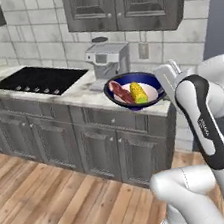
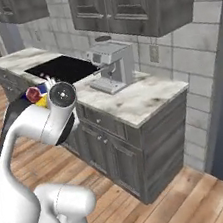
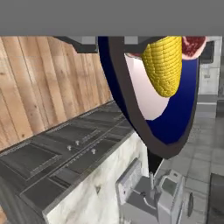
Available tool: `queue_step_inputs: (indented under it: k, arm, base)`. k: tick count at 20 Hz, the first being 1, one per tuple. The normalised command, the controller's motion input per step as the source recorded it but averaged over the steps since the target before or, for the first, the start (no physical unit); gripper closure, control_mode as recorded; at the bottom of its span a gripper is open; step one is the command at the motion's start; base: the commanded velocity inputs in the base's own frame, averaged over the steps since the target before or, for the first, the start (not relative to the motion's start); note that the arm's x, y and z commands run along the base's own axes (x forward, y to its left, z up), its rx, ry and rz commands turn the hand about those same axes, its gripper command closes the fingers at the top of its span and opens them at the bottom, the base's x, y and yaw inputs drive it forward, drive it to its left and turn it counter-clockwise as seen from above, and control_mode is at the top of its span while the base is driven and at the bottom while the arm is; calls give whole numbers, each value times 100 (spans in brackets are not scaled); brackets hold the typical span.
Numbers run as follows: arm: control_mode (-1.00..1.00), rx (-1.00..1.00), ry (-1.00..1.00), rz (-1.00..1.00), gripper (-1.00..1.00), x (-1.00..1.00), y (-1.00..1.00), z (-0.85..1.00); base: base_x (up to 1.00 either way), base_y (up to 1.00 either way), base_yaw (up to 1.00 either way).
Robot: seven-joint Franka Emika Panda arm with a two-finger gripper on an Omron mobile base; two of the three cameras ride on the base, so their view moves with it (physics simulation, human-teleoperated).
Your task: The microwave is finished heating the steak and corn. Take the bowl containing the food and place it on the dining counter.
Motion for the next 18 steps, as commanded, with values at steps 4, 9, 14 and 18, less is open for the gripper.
queue_step_inputs:
  k: [4, 9, 14, 18]
  arm:
    - [100, 0, 0, 0, 100, 0, 0, 0]
    - [100, 0, 0, 0, 100, 0, 0, 0]
    - [100, 0, 0, 0, 100, 0, 0, 0]
    - [100, 0, 0, 0, 100, 0, 0, 0]
  base:
    - [-25, -14, 100]
    - [-12, -14, 100]
    - [-7, -26, 93]
    - [-1, -29, 81]
